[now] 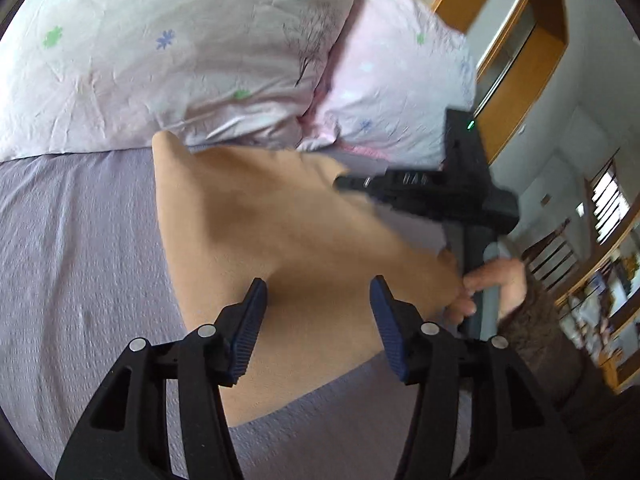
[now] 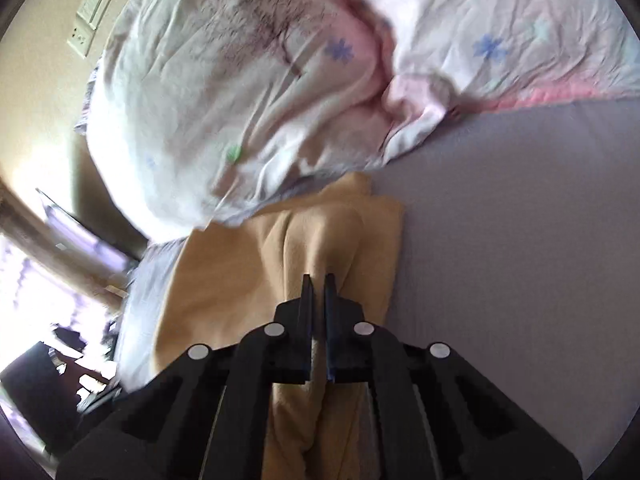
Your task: Fold small clothes
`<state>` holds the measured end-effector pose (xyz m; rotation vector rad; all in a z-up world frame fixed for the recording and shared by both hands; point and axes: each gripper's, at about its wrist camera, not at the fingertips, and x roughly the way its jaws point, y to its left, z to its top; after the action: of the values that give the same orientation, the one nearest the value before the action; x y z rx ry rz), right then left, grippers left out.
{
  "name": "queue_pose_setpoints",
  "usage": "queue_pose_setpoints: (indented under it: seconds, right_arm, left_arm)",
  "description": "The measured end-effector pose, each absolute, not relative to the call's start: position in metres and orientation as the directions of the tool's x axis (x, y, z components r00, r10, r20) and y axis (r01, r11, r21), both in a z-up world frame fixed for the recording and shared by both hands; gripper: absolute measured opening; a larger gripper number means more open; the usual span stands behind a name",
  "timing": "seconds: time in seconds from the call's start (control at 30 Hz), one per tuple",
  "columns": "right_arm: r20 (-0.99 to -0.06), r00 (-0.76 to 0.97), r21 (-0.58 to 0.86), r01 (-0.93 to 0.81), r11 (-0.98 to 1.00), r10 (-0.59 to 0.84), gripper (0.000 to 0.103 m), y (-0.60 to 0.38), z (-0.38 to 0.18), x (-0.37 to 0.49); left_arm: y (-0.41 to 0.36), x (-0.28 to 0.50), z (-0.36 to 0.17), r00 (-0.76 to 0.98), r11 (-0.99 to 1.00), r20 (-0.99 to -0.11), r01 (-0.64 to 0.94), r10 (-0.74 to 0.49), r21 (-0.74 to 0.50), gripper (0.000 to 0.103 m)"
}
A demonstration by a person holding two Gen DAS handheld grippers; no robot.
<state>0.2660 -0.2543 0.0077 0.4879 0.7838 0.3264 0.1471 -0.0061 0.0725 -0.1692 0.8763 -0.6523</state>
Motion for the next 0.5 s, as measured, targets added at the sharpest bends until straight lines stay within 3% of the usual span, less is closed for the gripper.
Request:
queue_pose_setpoints:
  seconds: [0.13,0.17,0.2,0.23,0.27,0.33,0.5]
  right_arm:
    - [-0.594,0.689,0.511,-0.074,0.856,0.414,0.010,-0.263,0.012,0.260]
    - [-0.582,0.709,0.492,-0.082,0.867,0.398,0.019,-0.264,0.019,0.245]
    - [-0.557,0.724,0.493,-0.107,0.864,0.407,0.040,-0.265,0.026,0.230]
    - [-0.518,0.732,0.510,-0.151,0.847,0.443,0.053,-0.268,0.032,0.214]
    - [-0.469,0.736,0.530,-0.207,0.822,0.488,0.068,-0.268,0.038,0.193]
    - [-0.421,0.722,0.536,-0.290,0.793,0.549,0.070,-0.262,0.043,0.159]
    - [-0.465,0.619,0.569,-0.339,0.749,0.633,0.072,-0.239,0.018,0.125]
  left_arm:
    - [-0.002,0.143,0.065,0.447,0.796,-0.668,0.441,-0.595,-0.414,0.055]
    - [0.002,0.139,0.068,0.457,0.798,-0.662,0.440,-0.594,-0.412,0.055]
    - [0.006,0.132,0.072,0.473,0.806,-0.660,0.436,-0.584,-0.402,0.055]
    - [0.008,0.127,0.074,0.486,0.814,-0.660,0.432,-0.572,-0.387,0.063]
    - [0.012,0.117,0.077,0.508,0.829,-0.663,0.424,-0.550,-0.363,0.078]
    - [0.018,0.102,0.080,0.554,0.862,-0.665,0.390,-0.501,-0.325,0.097]
    - [0.023,0.070,0.075,0.584,0.922,-0.715,0.282,-0.385,-0.266,0.102]
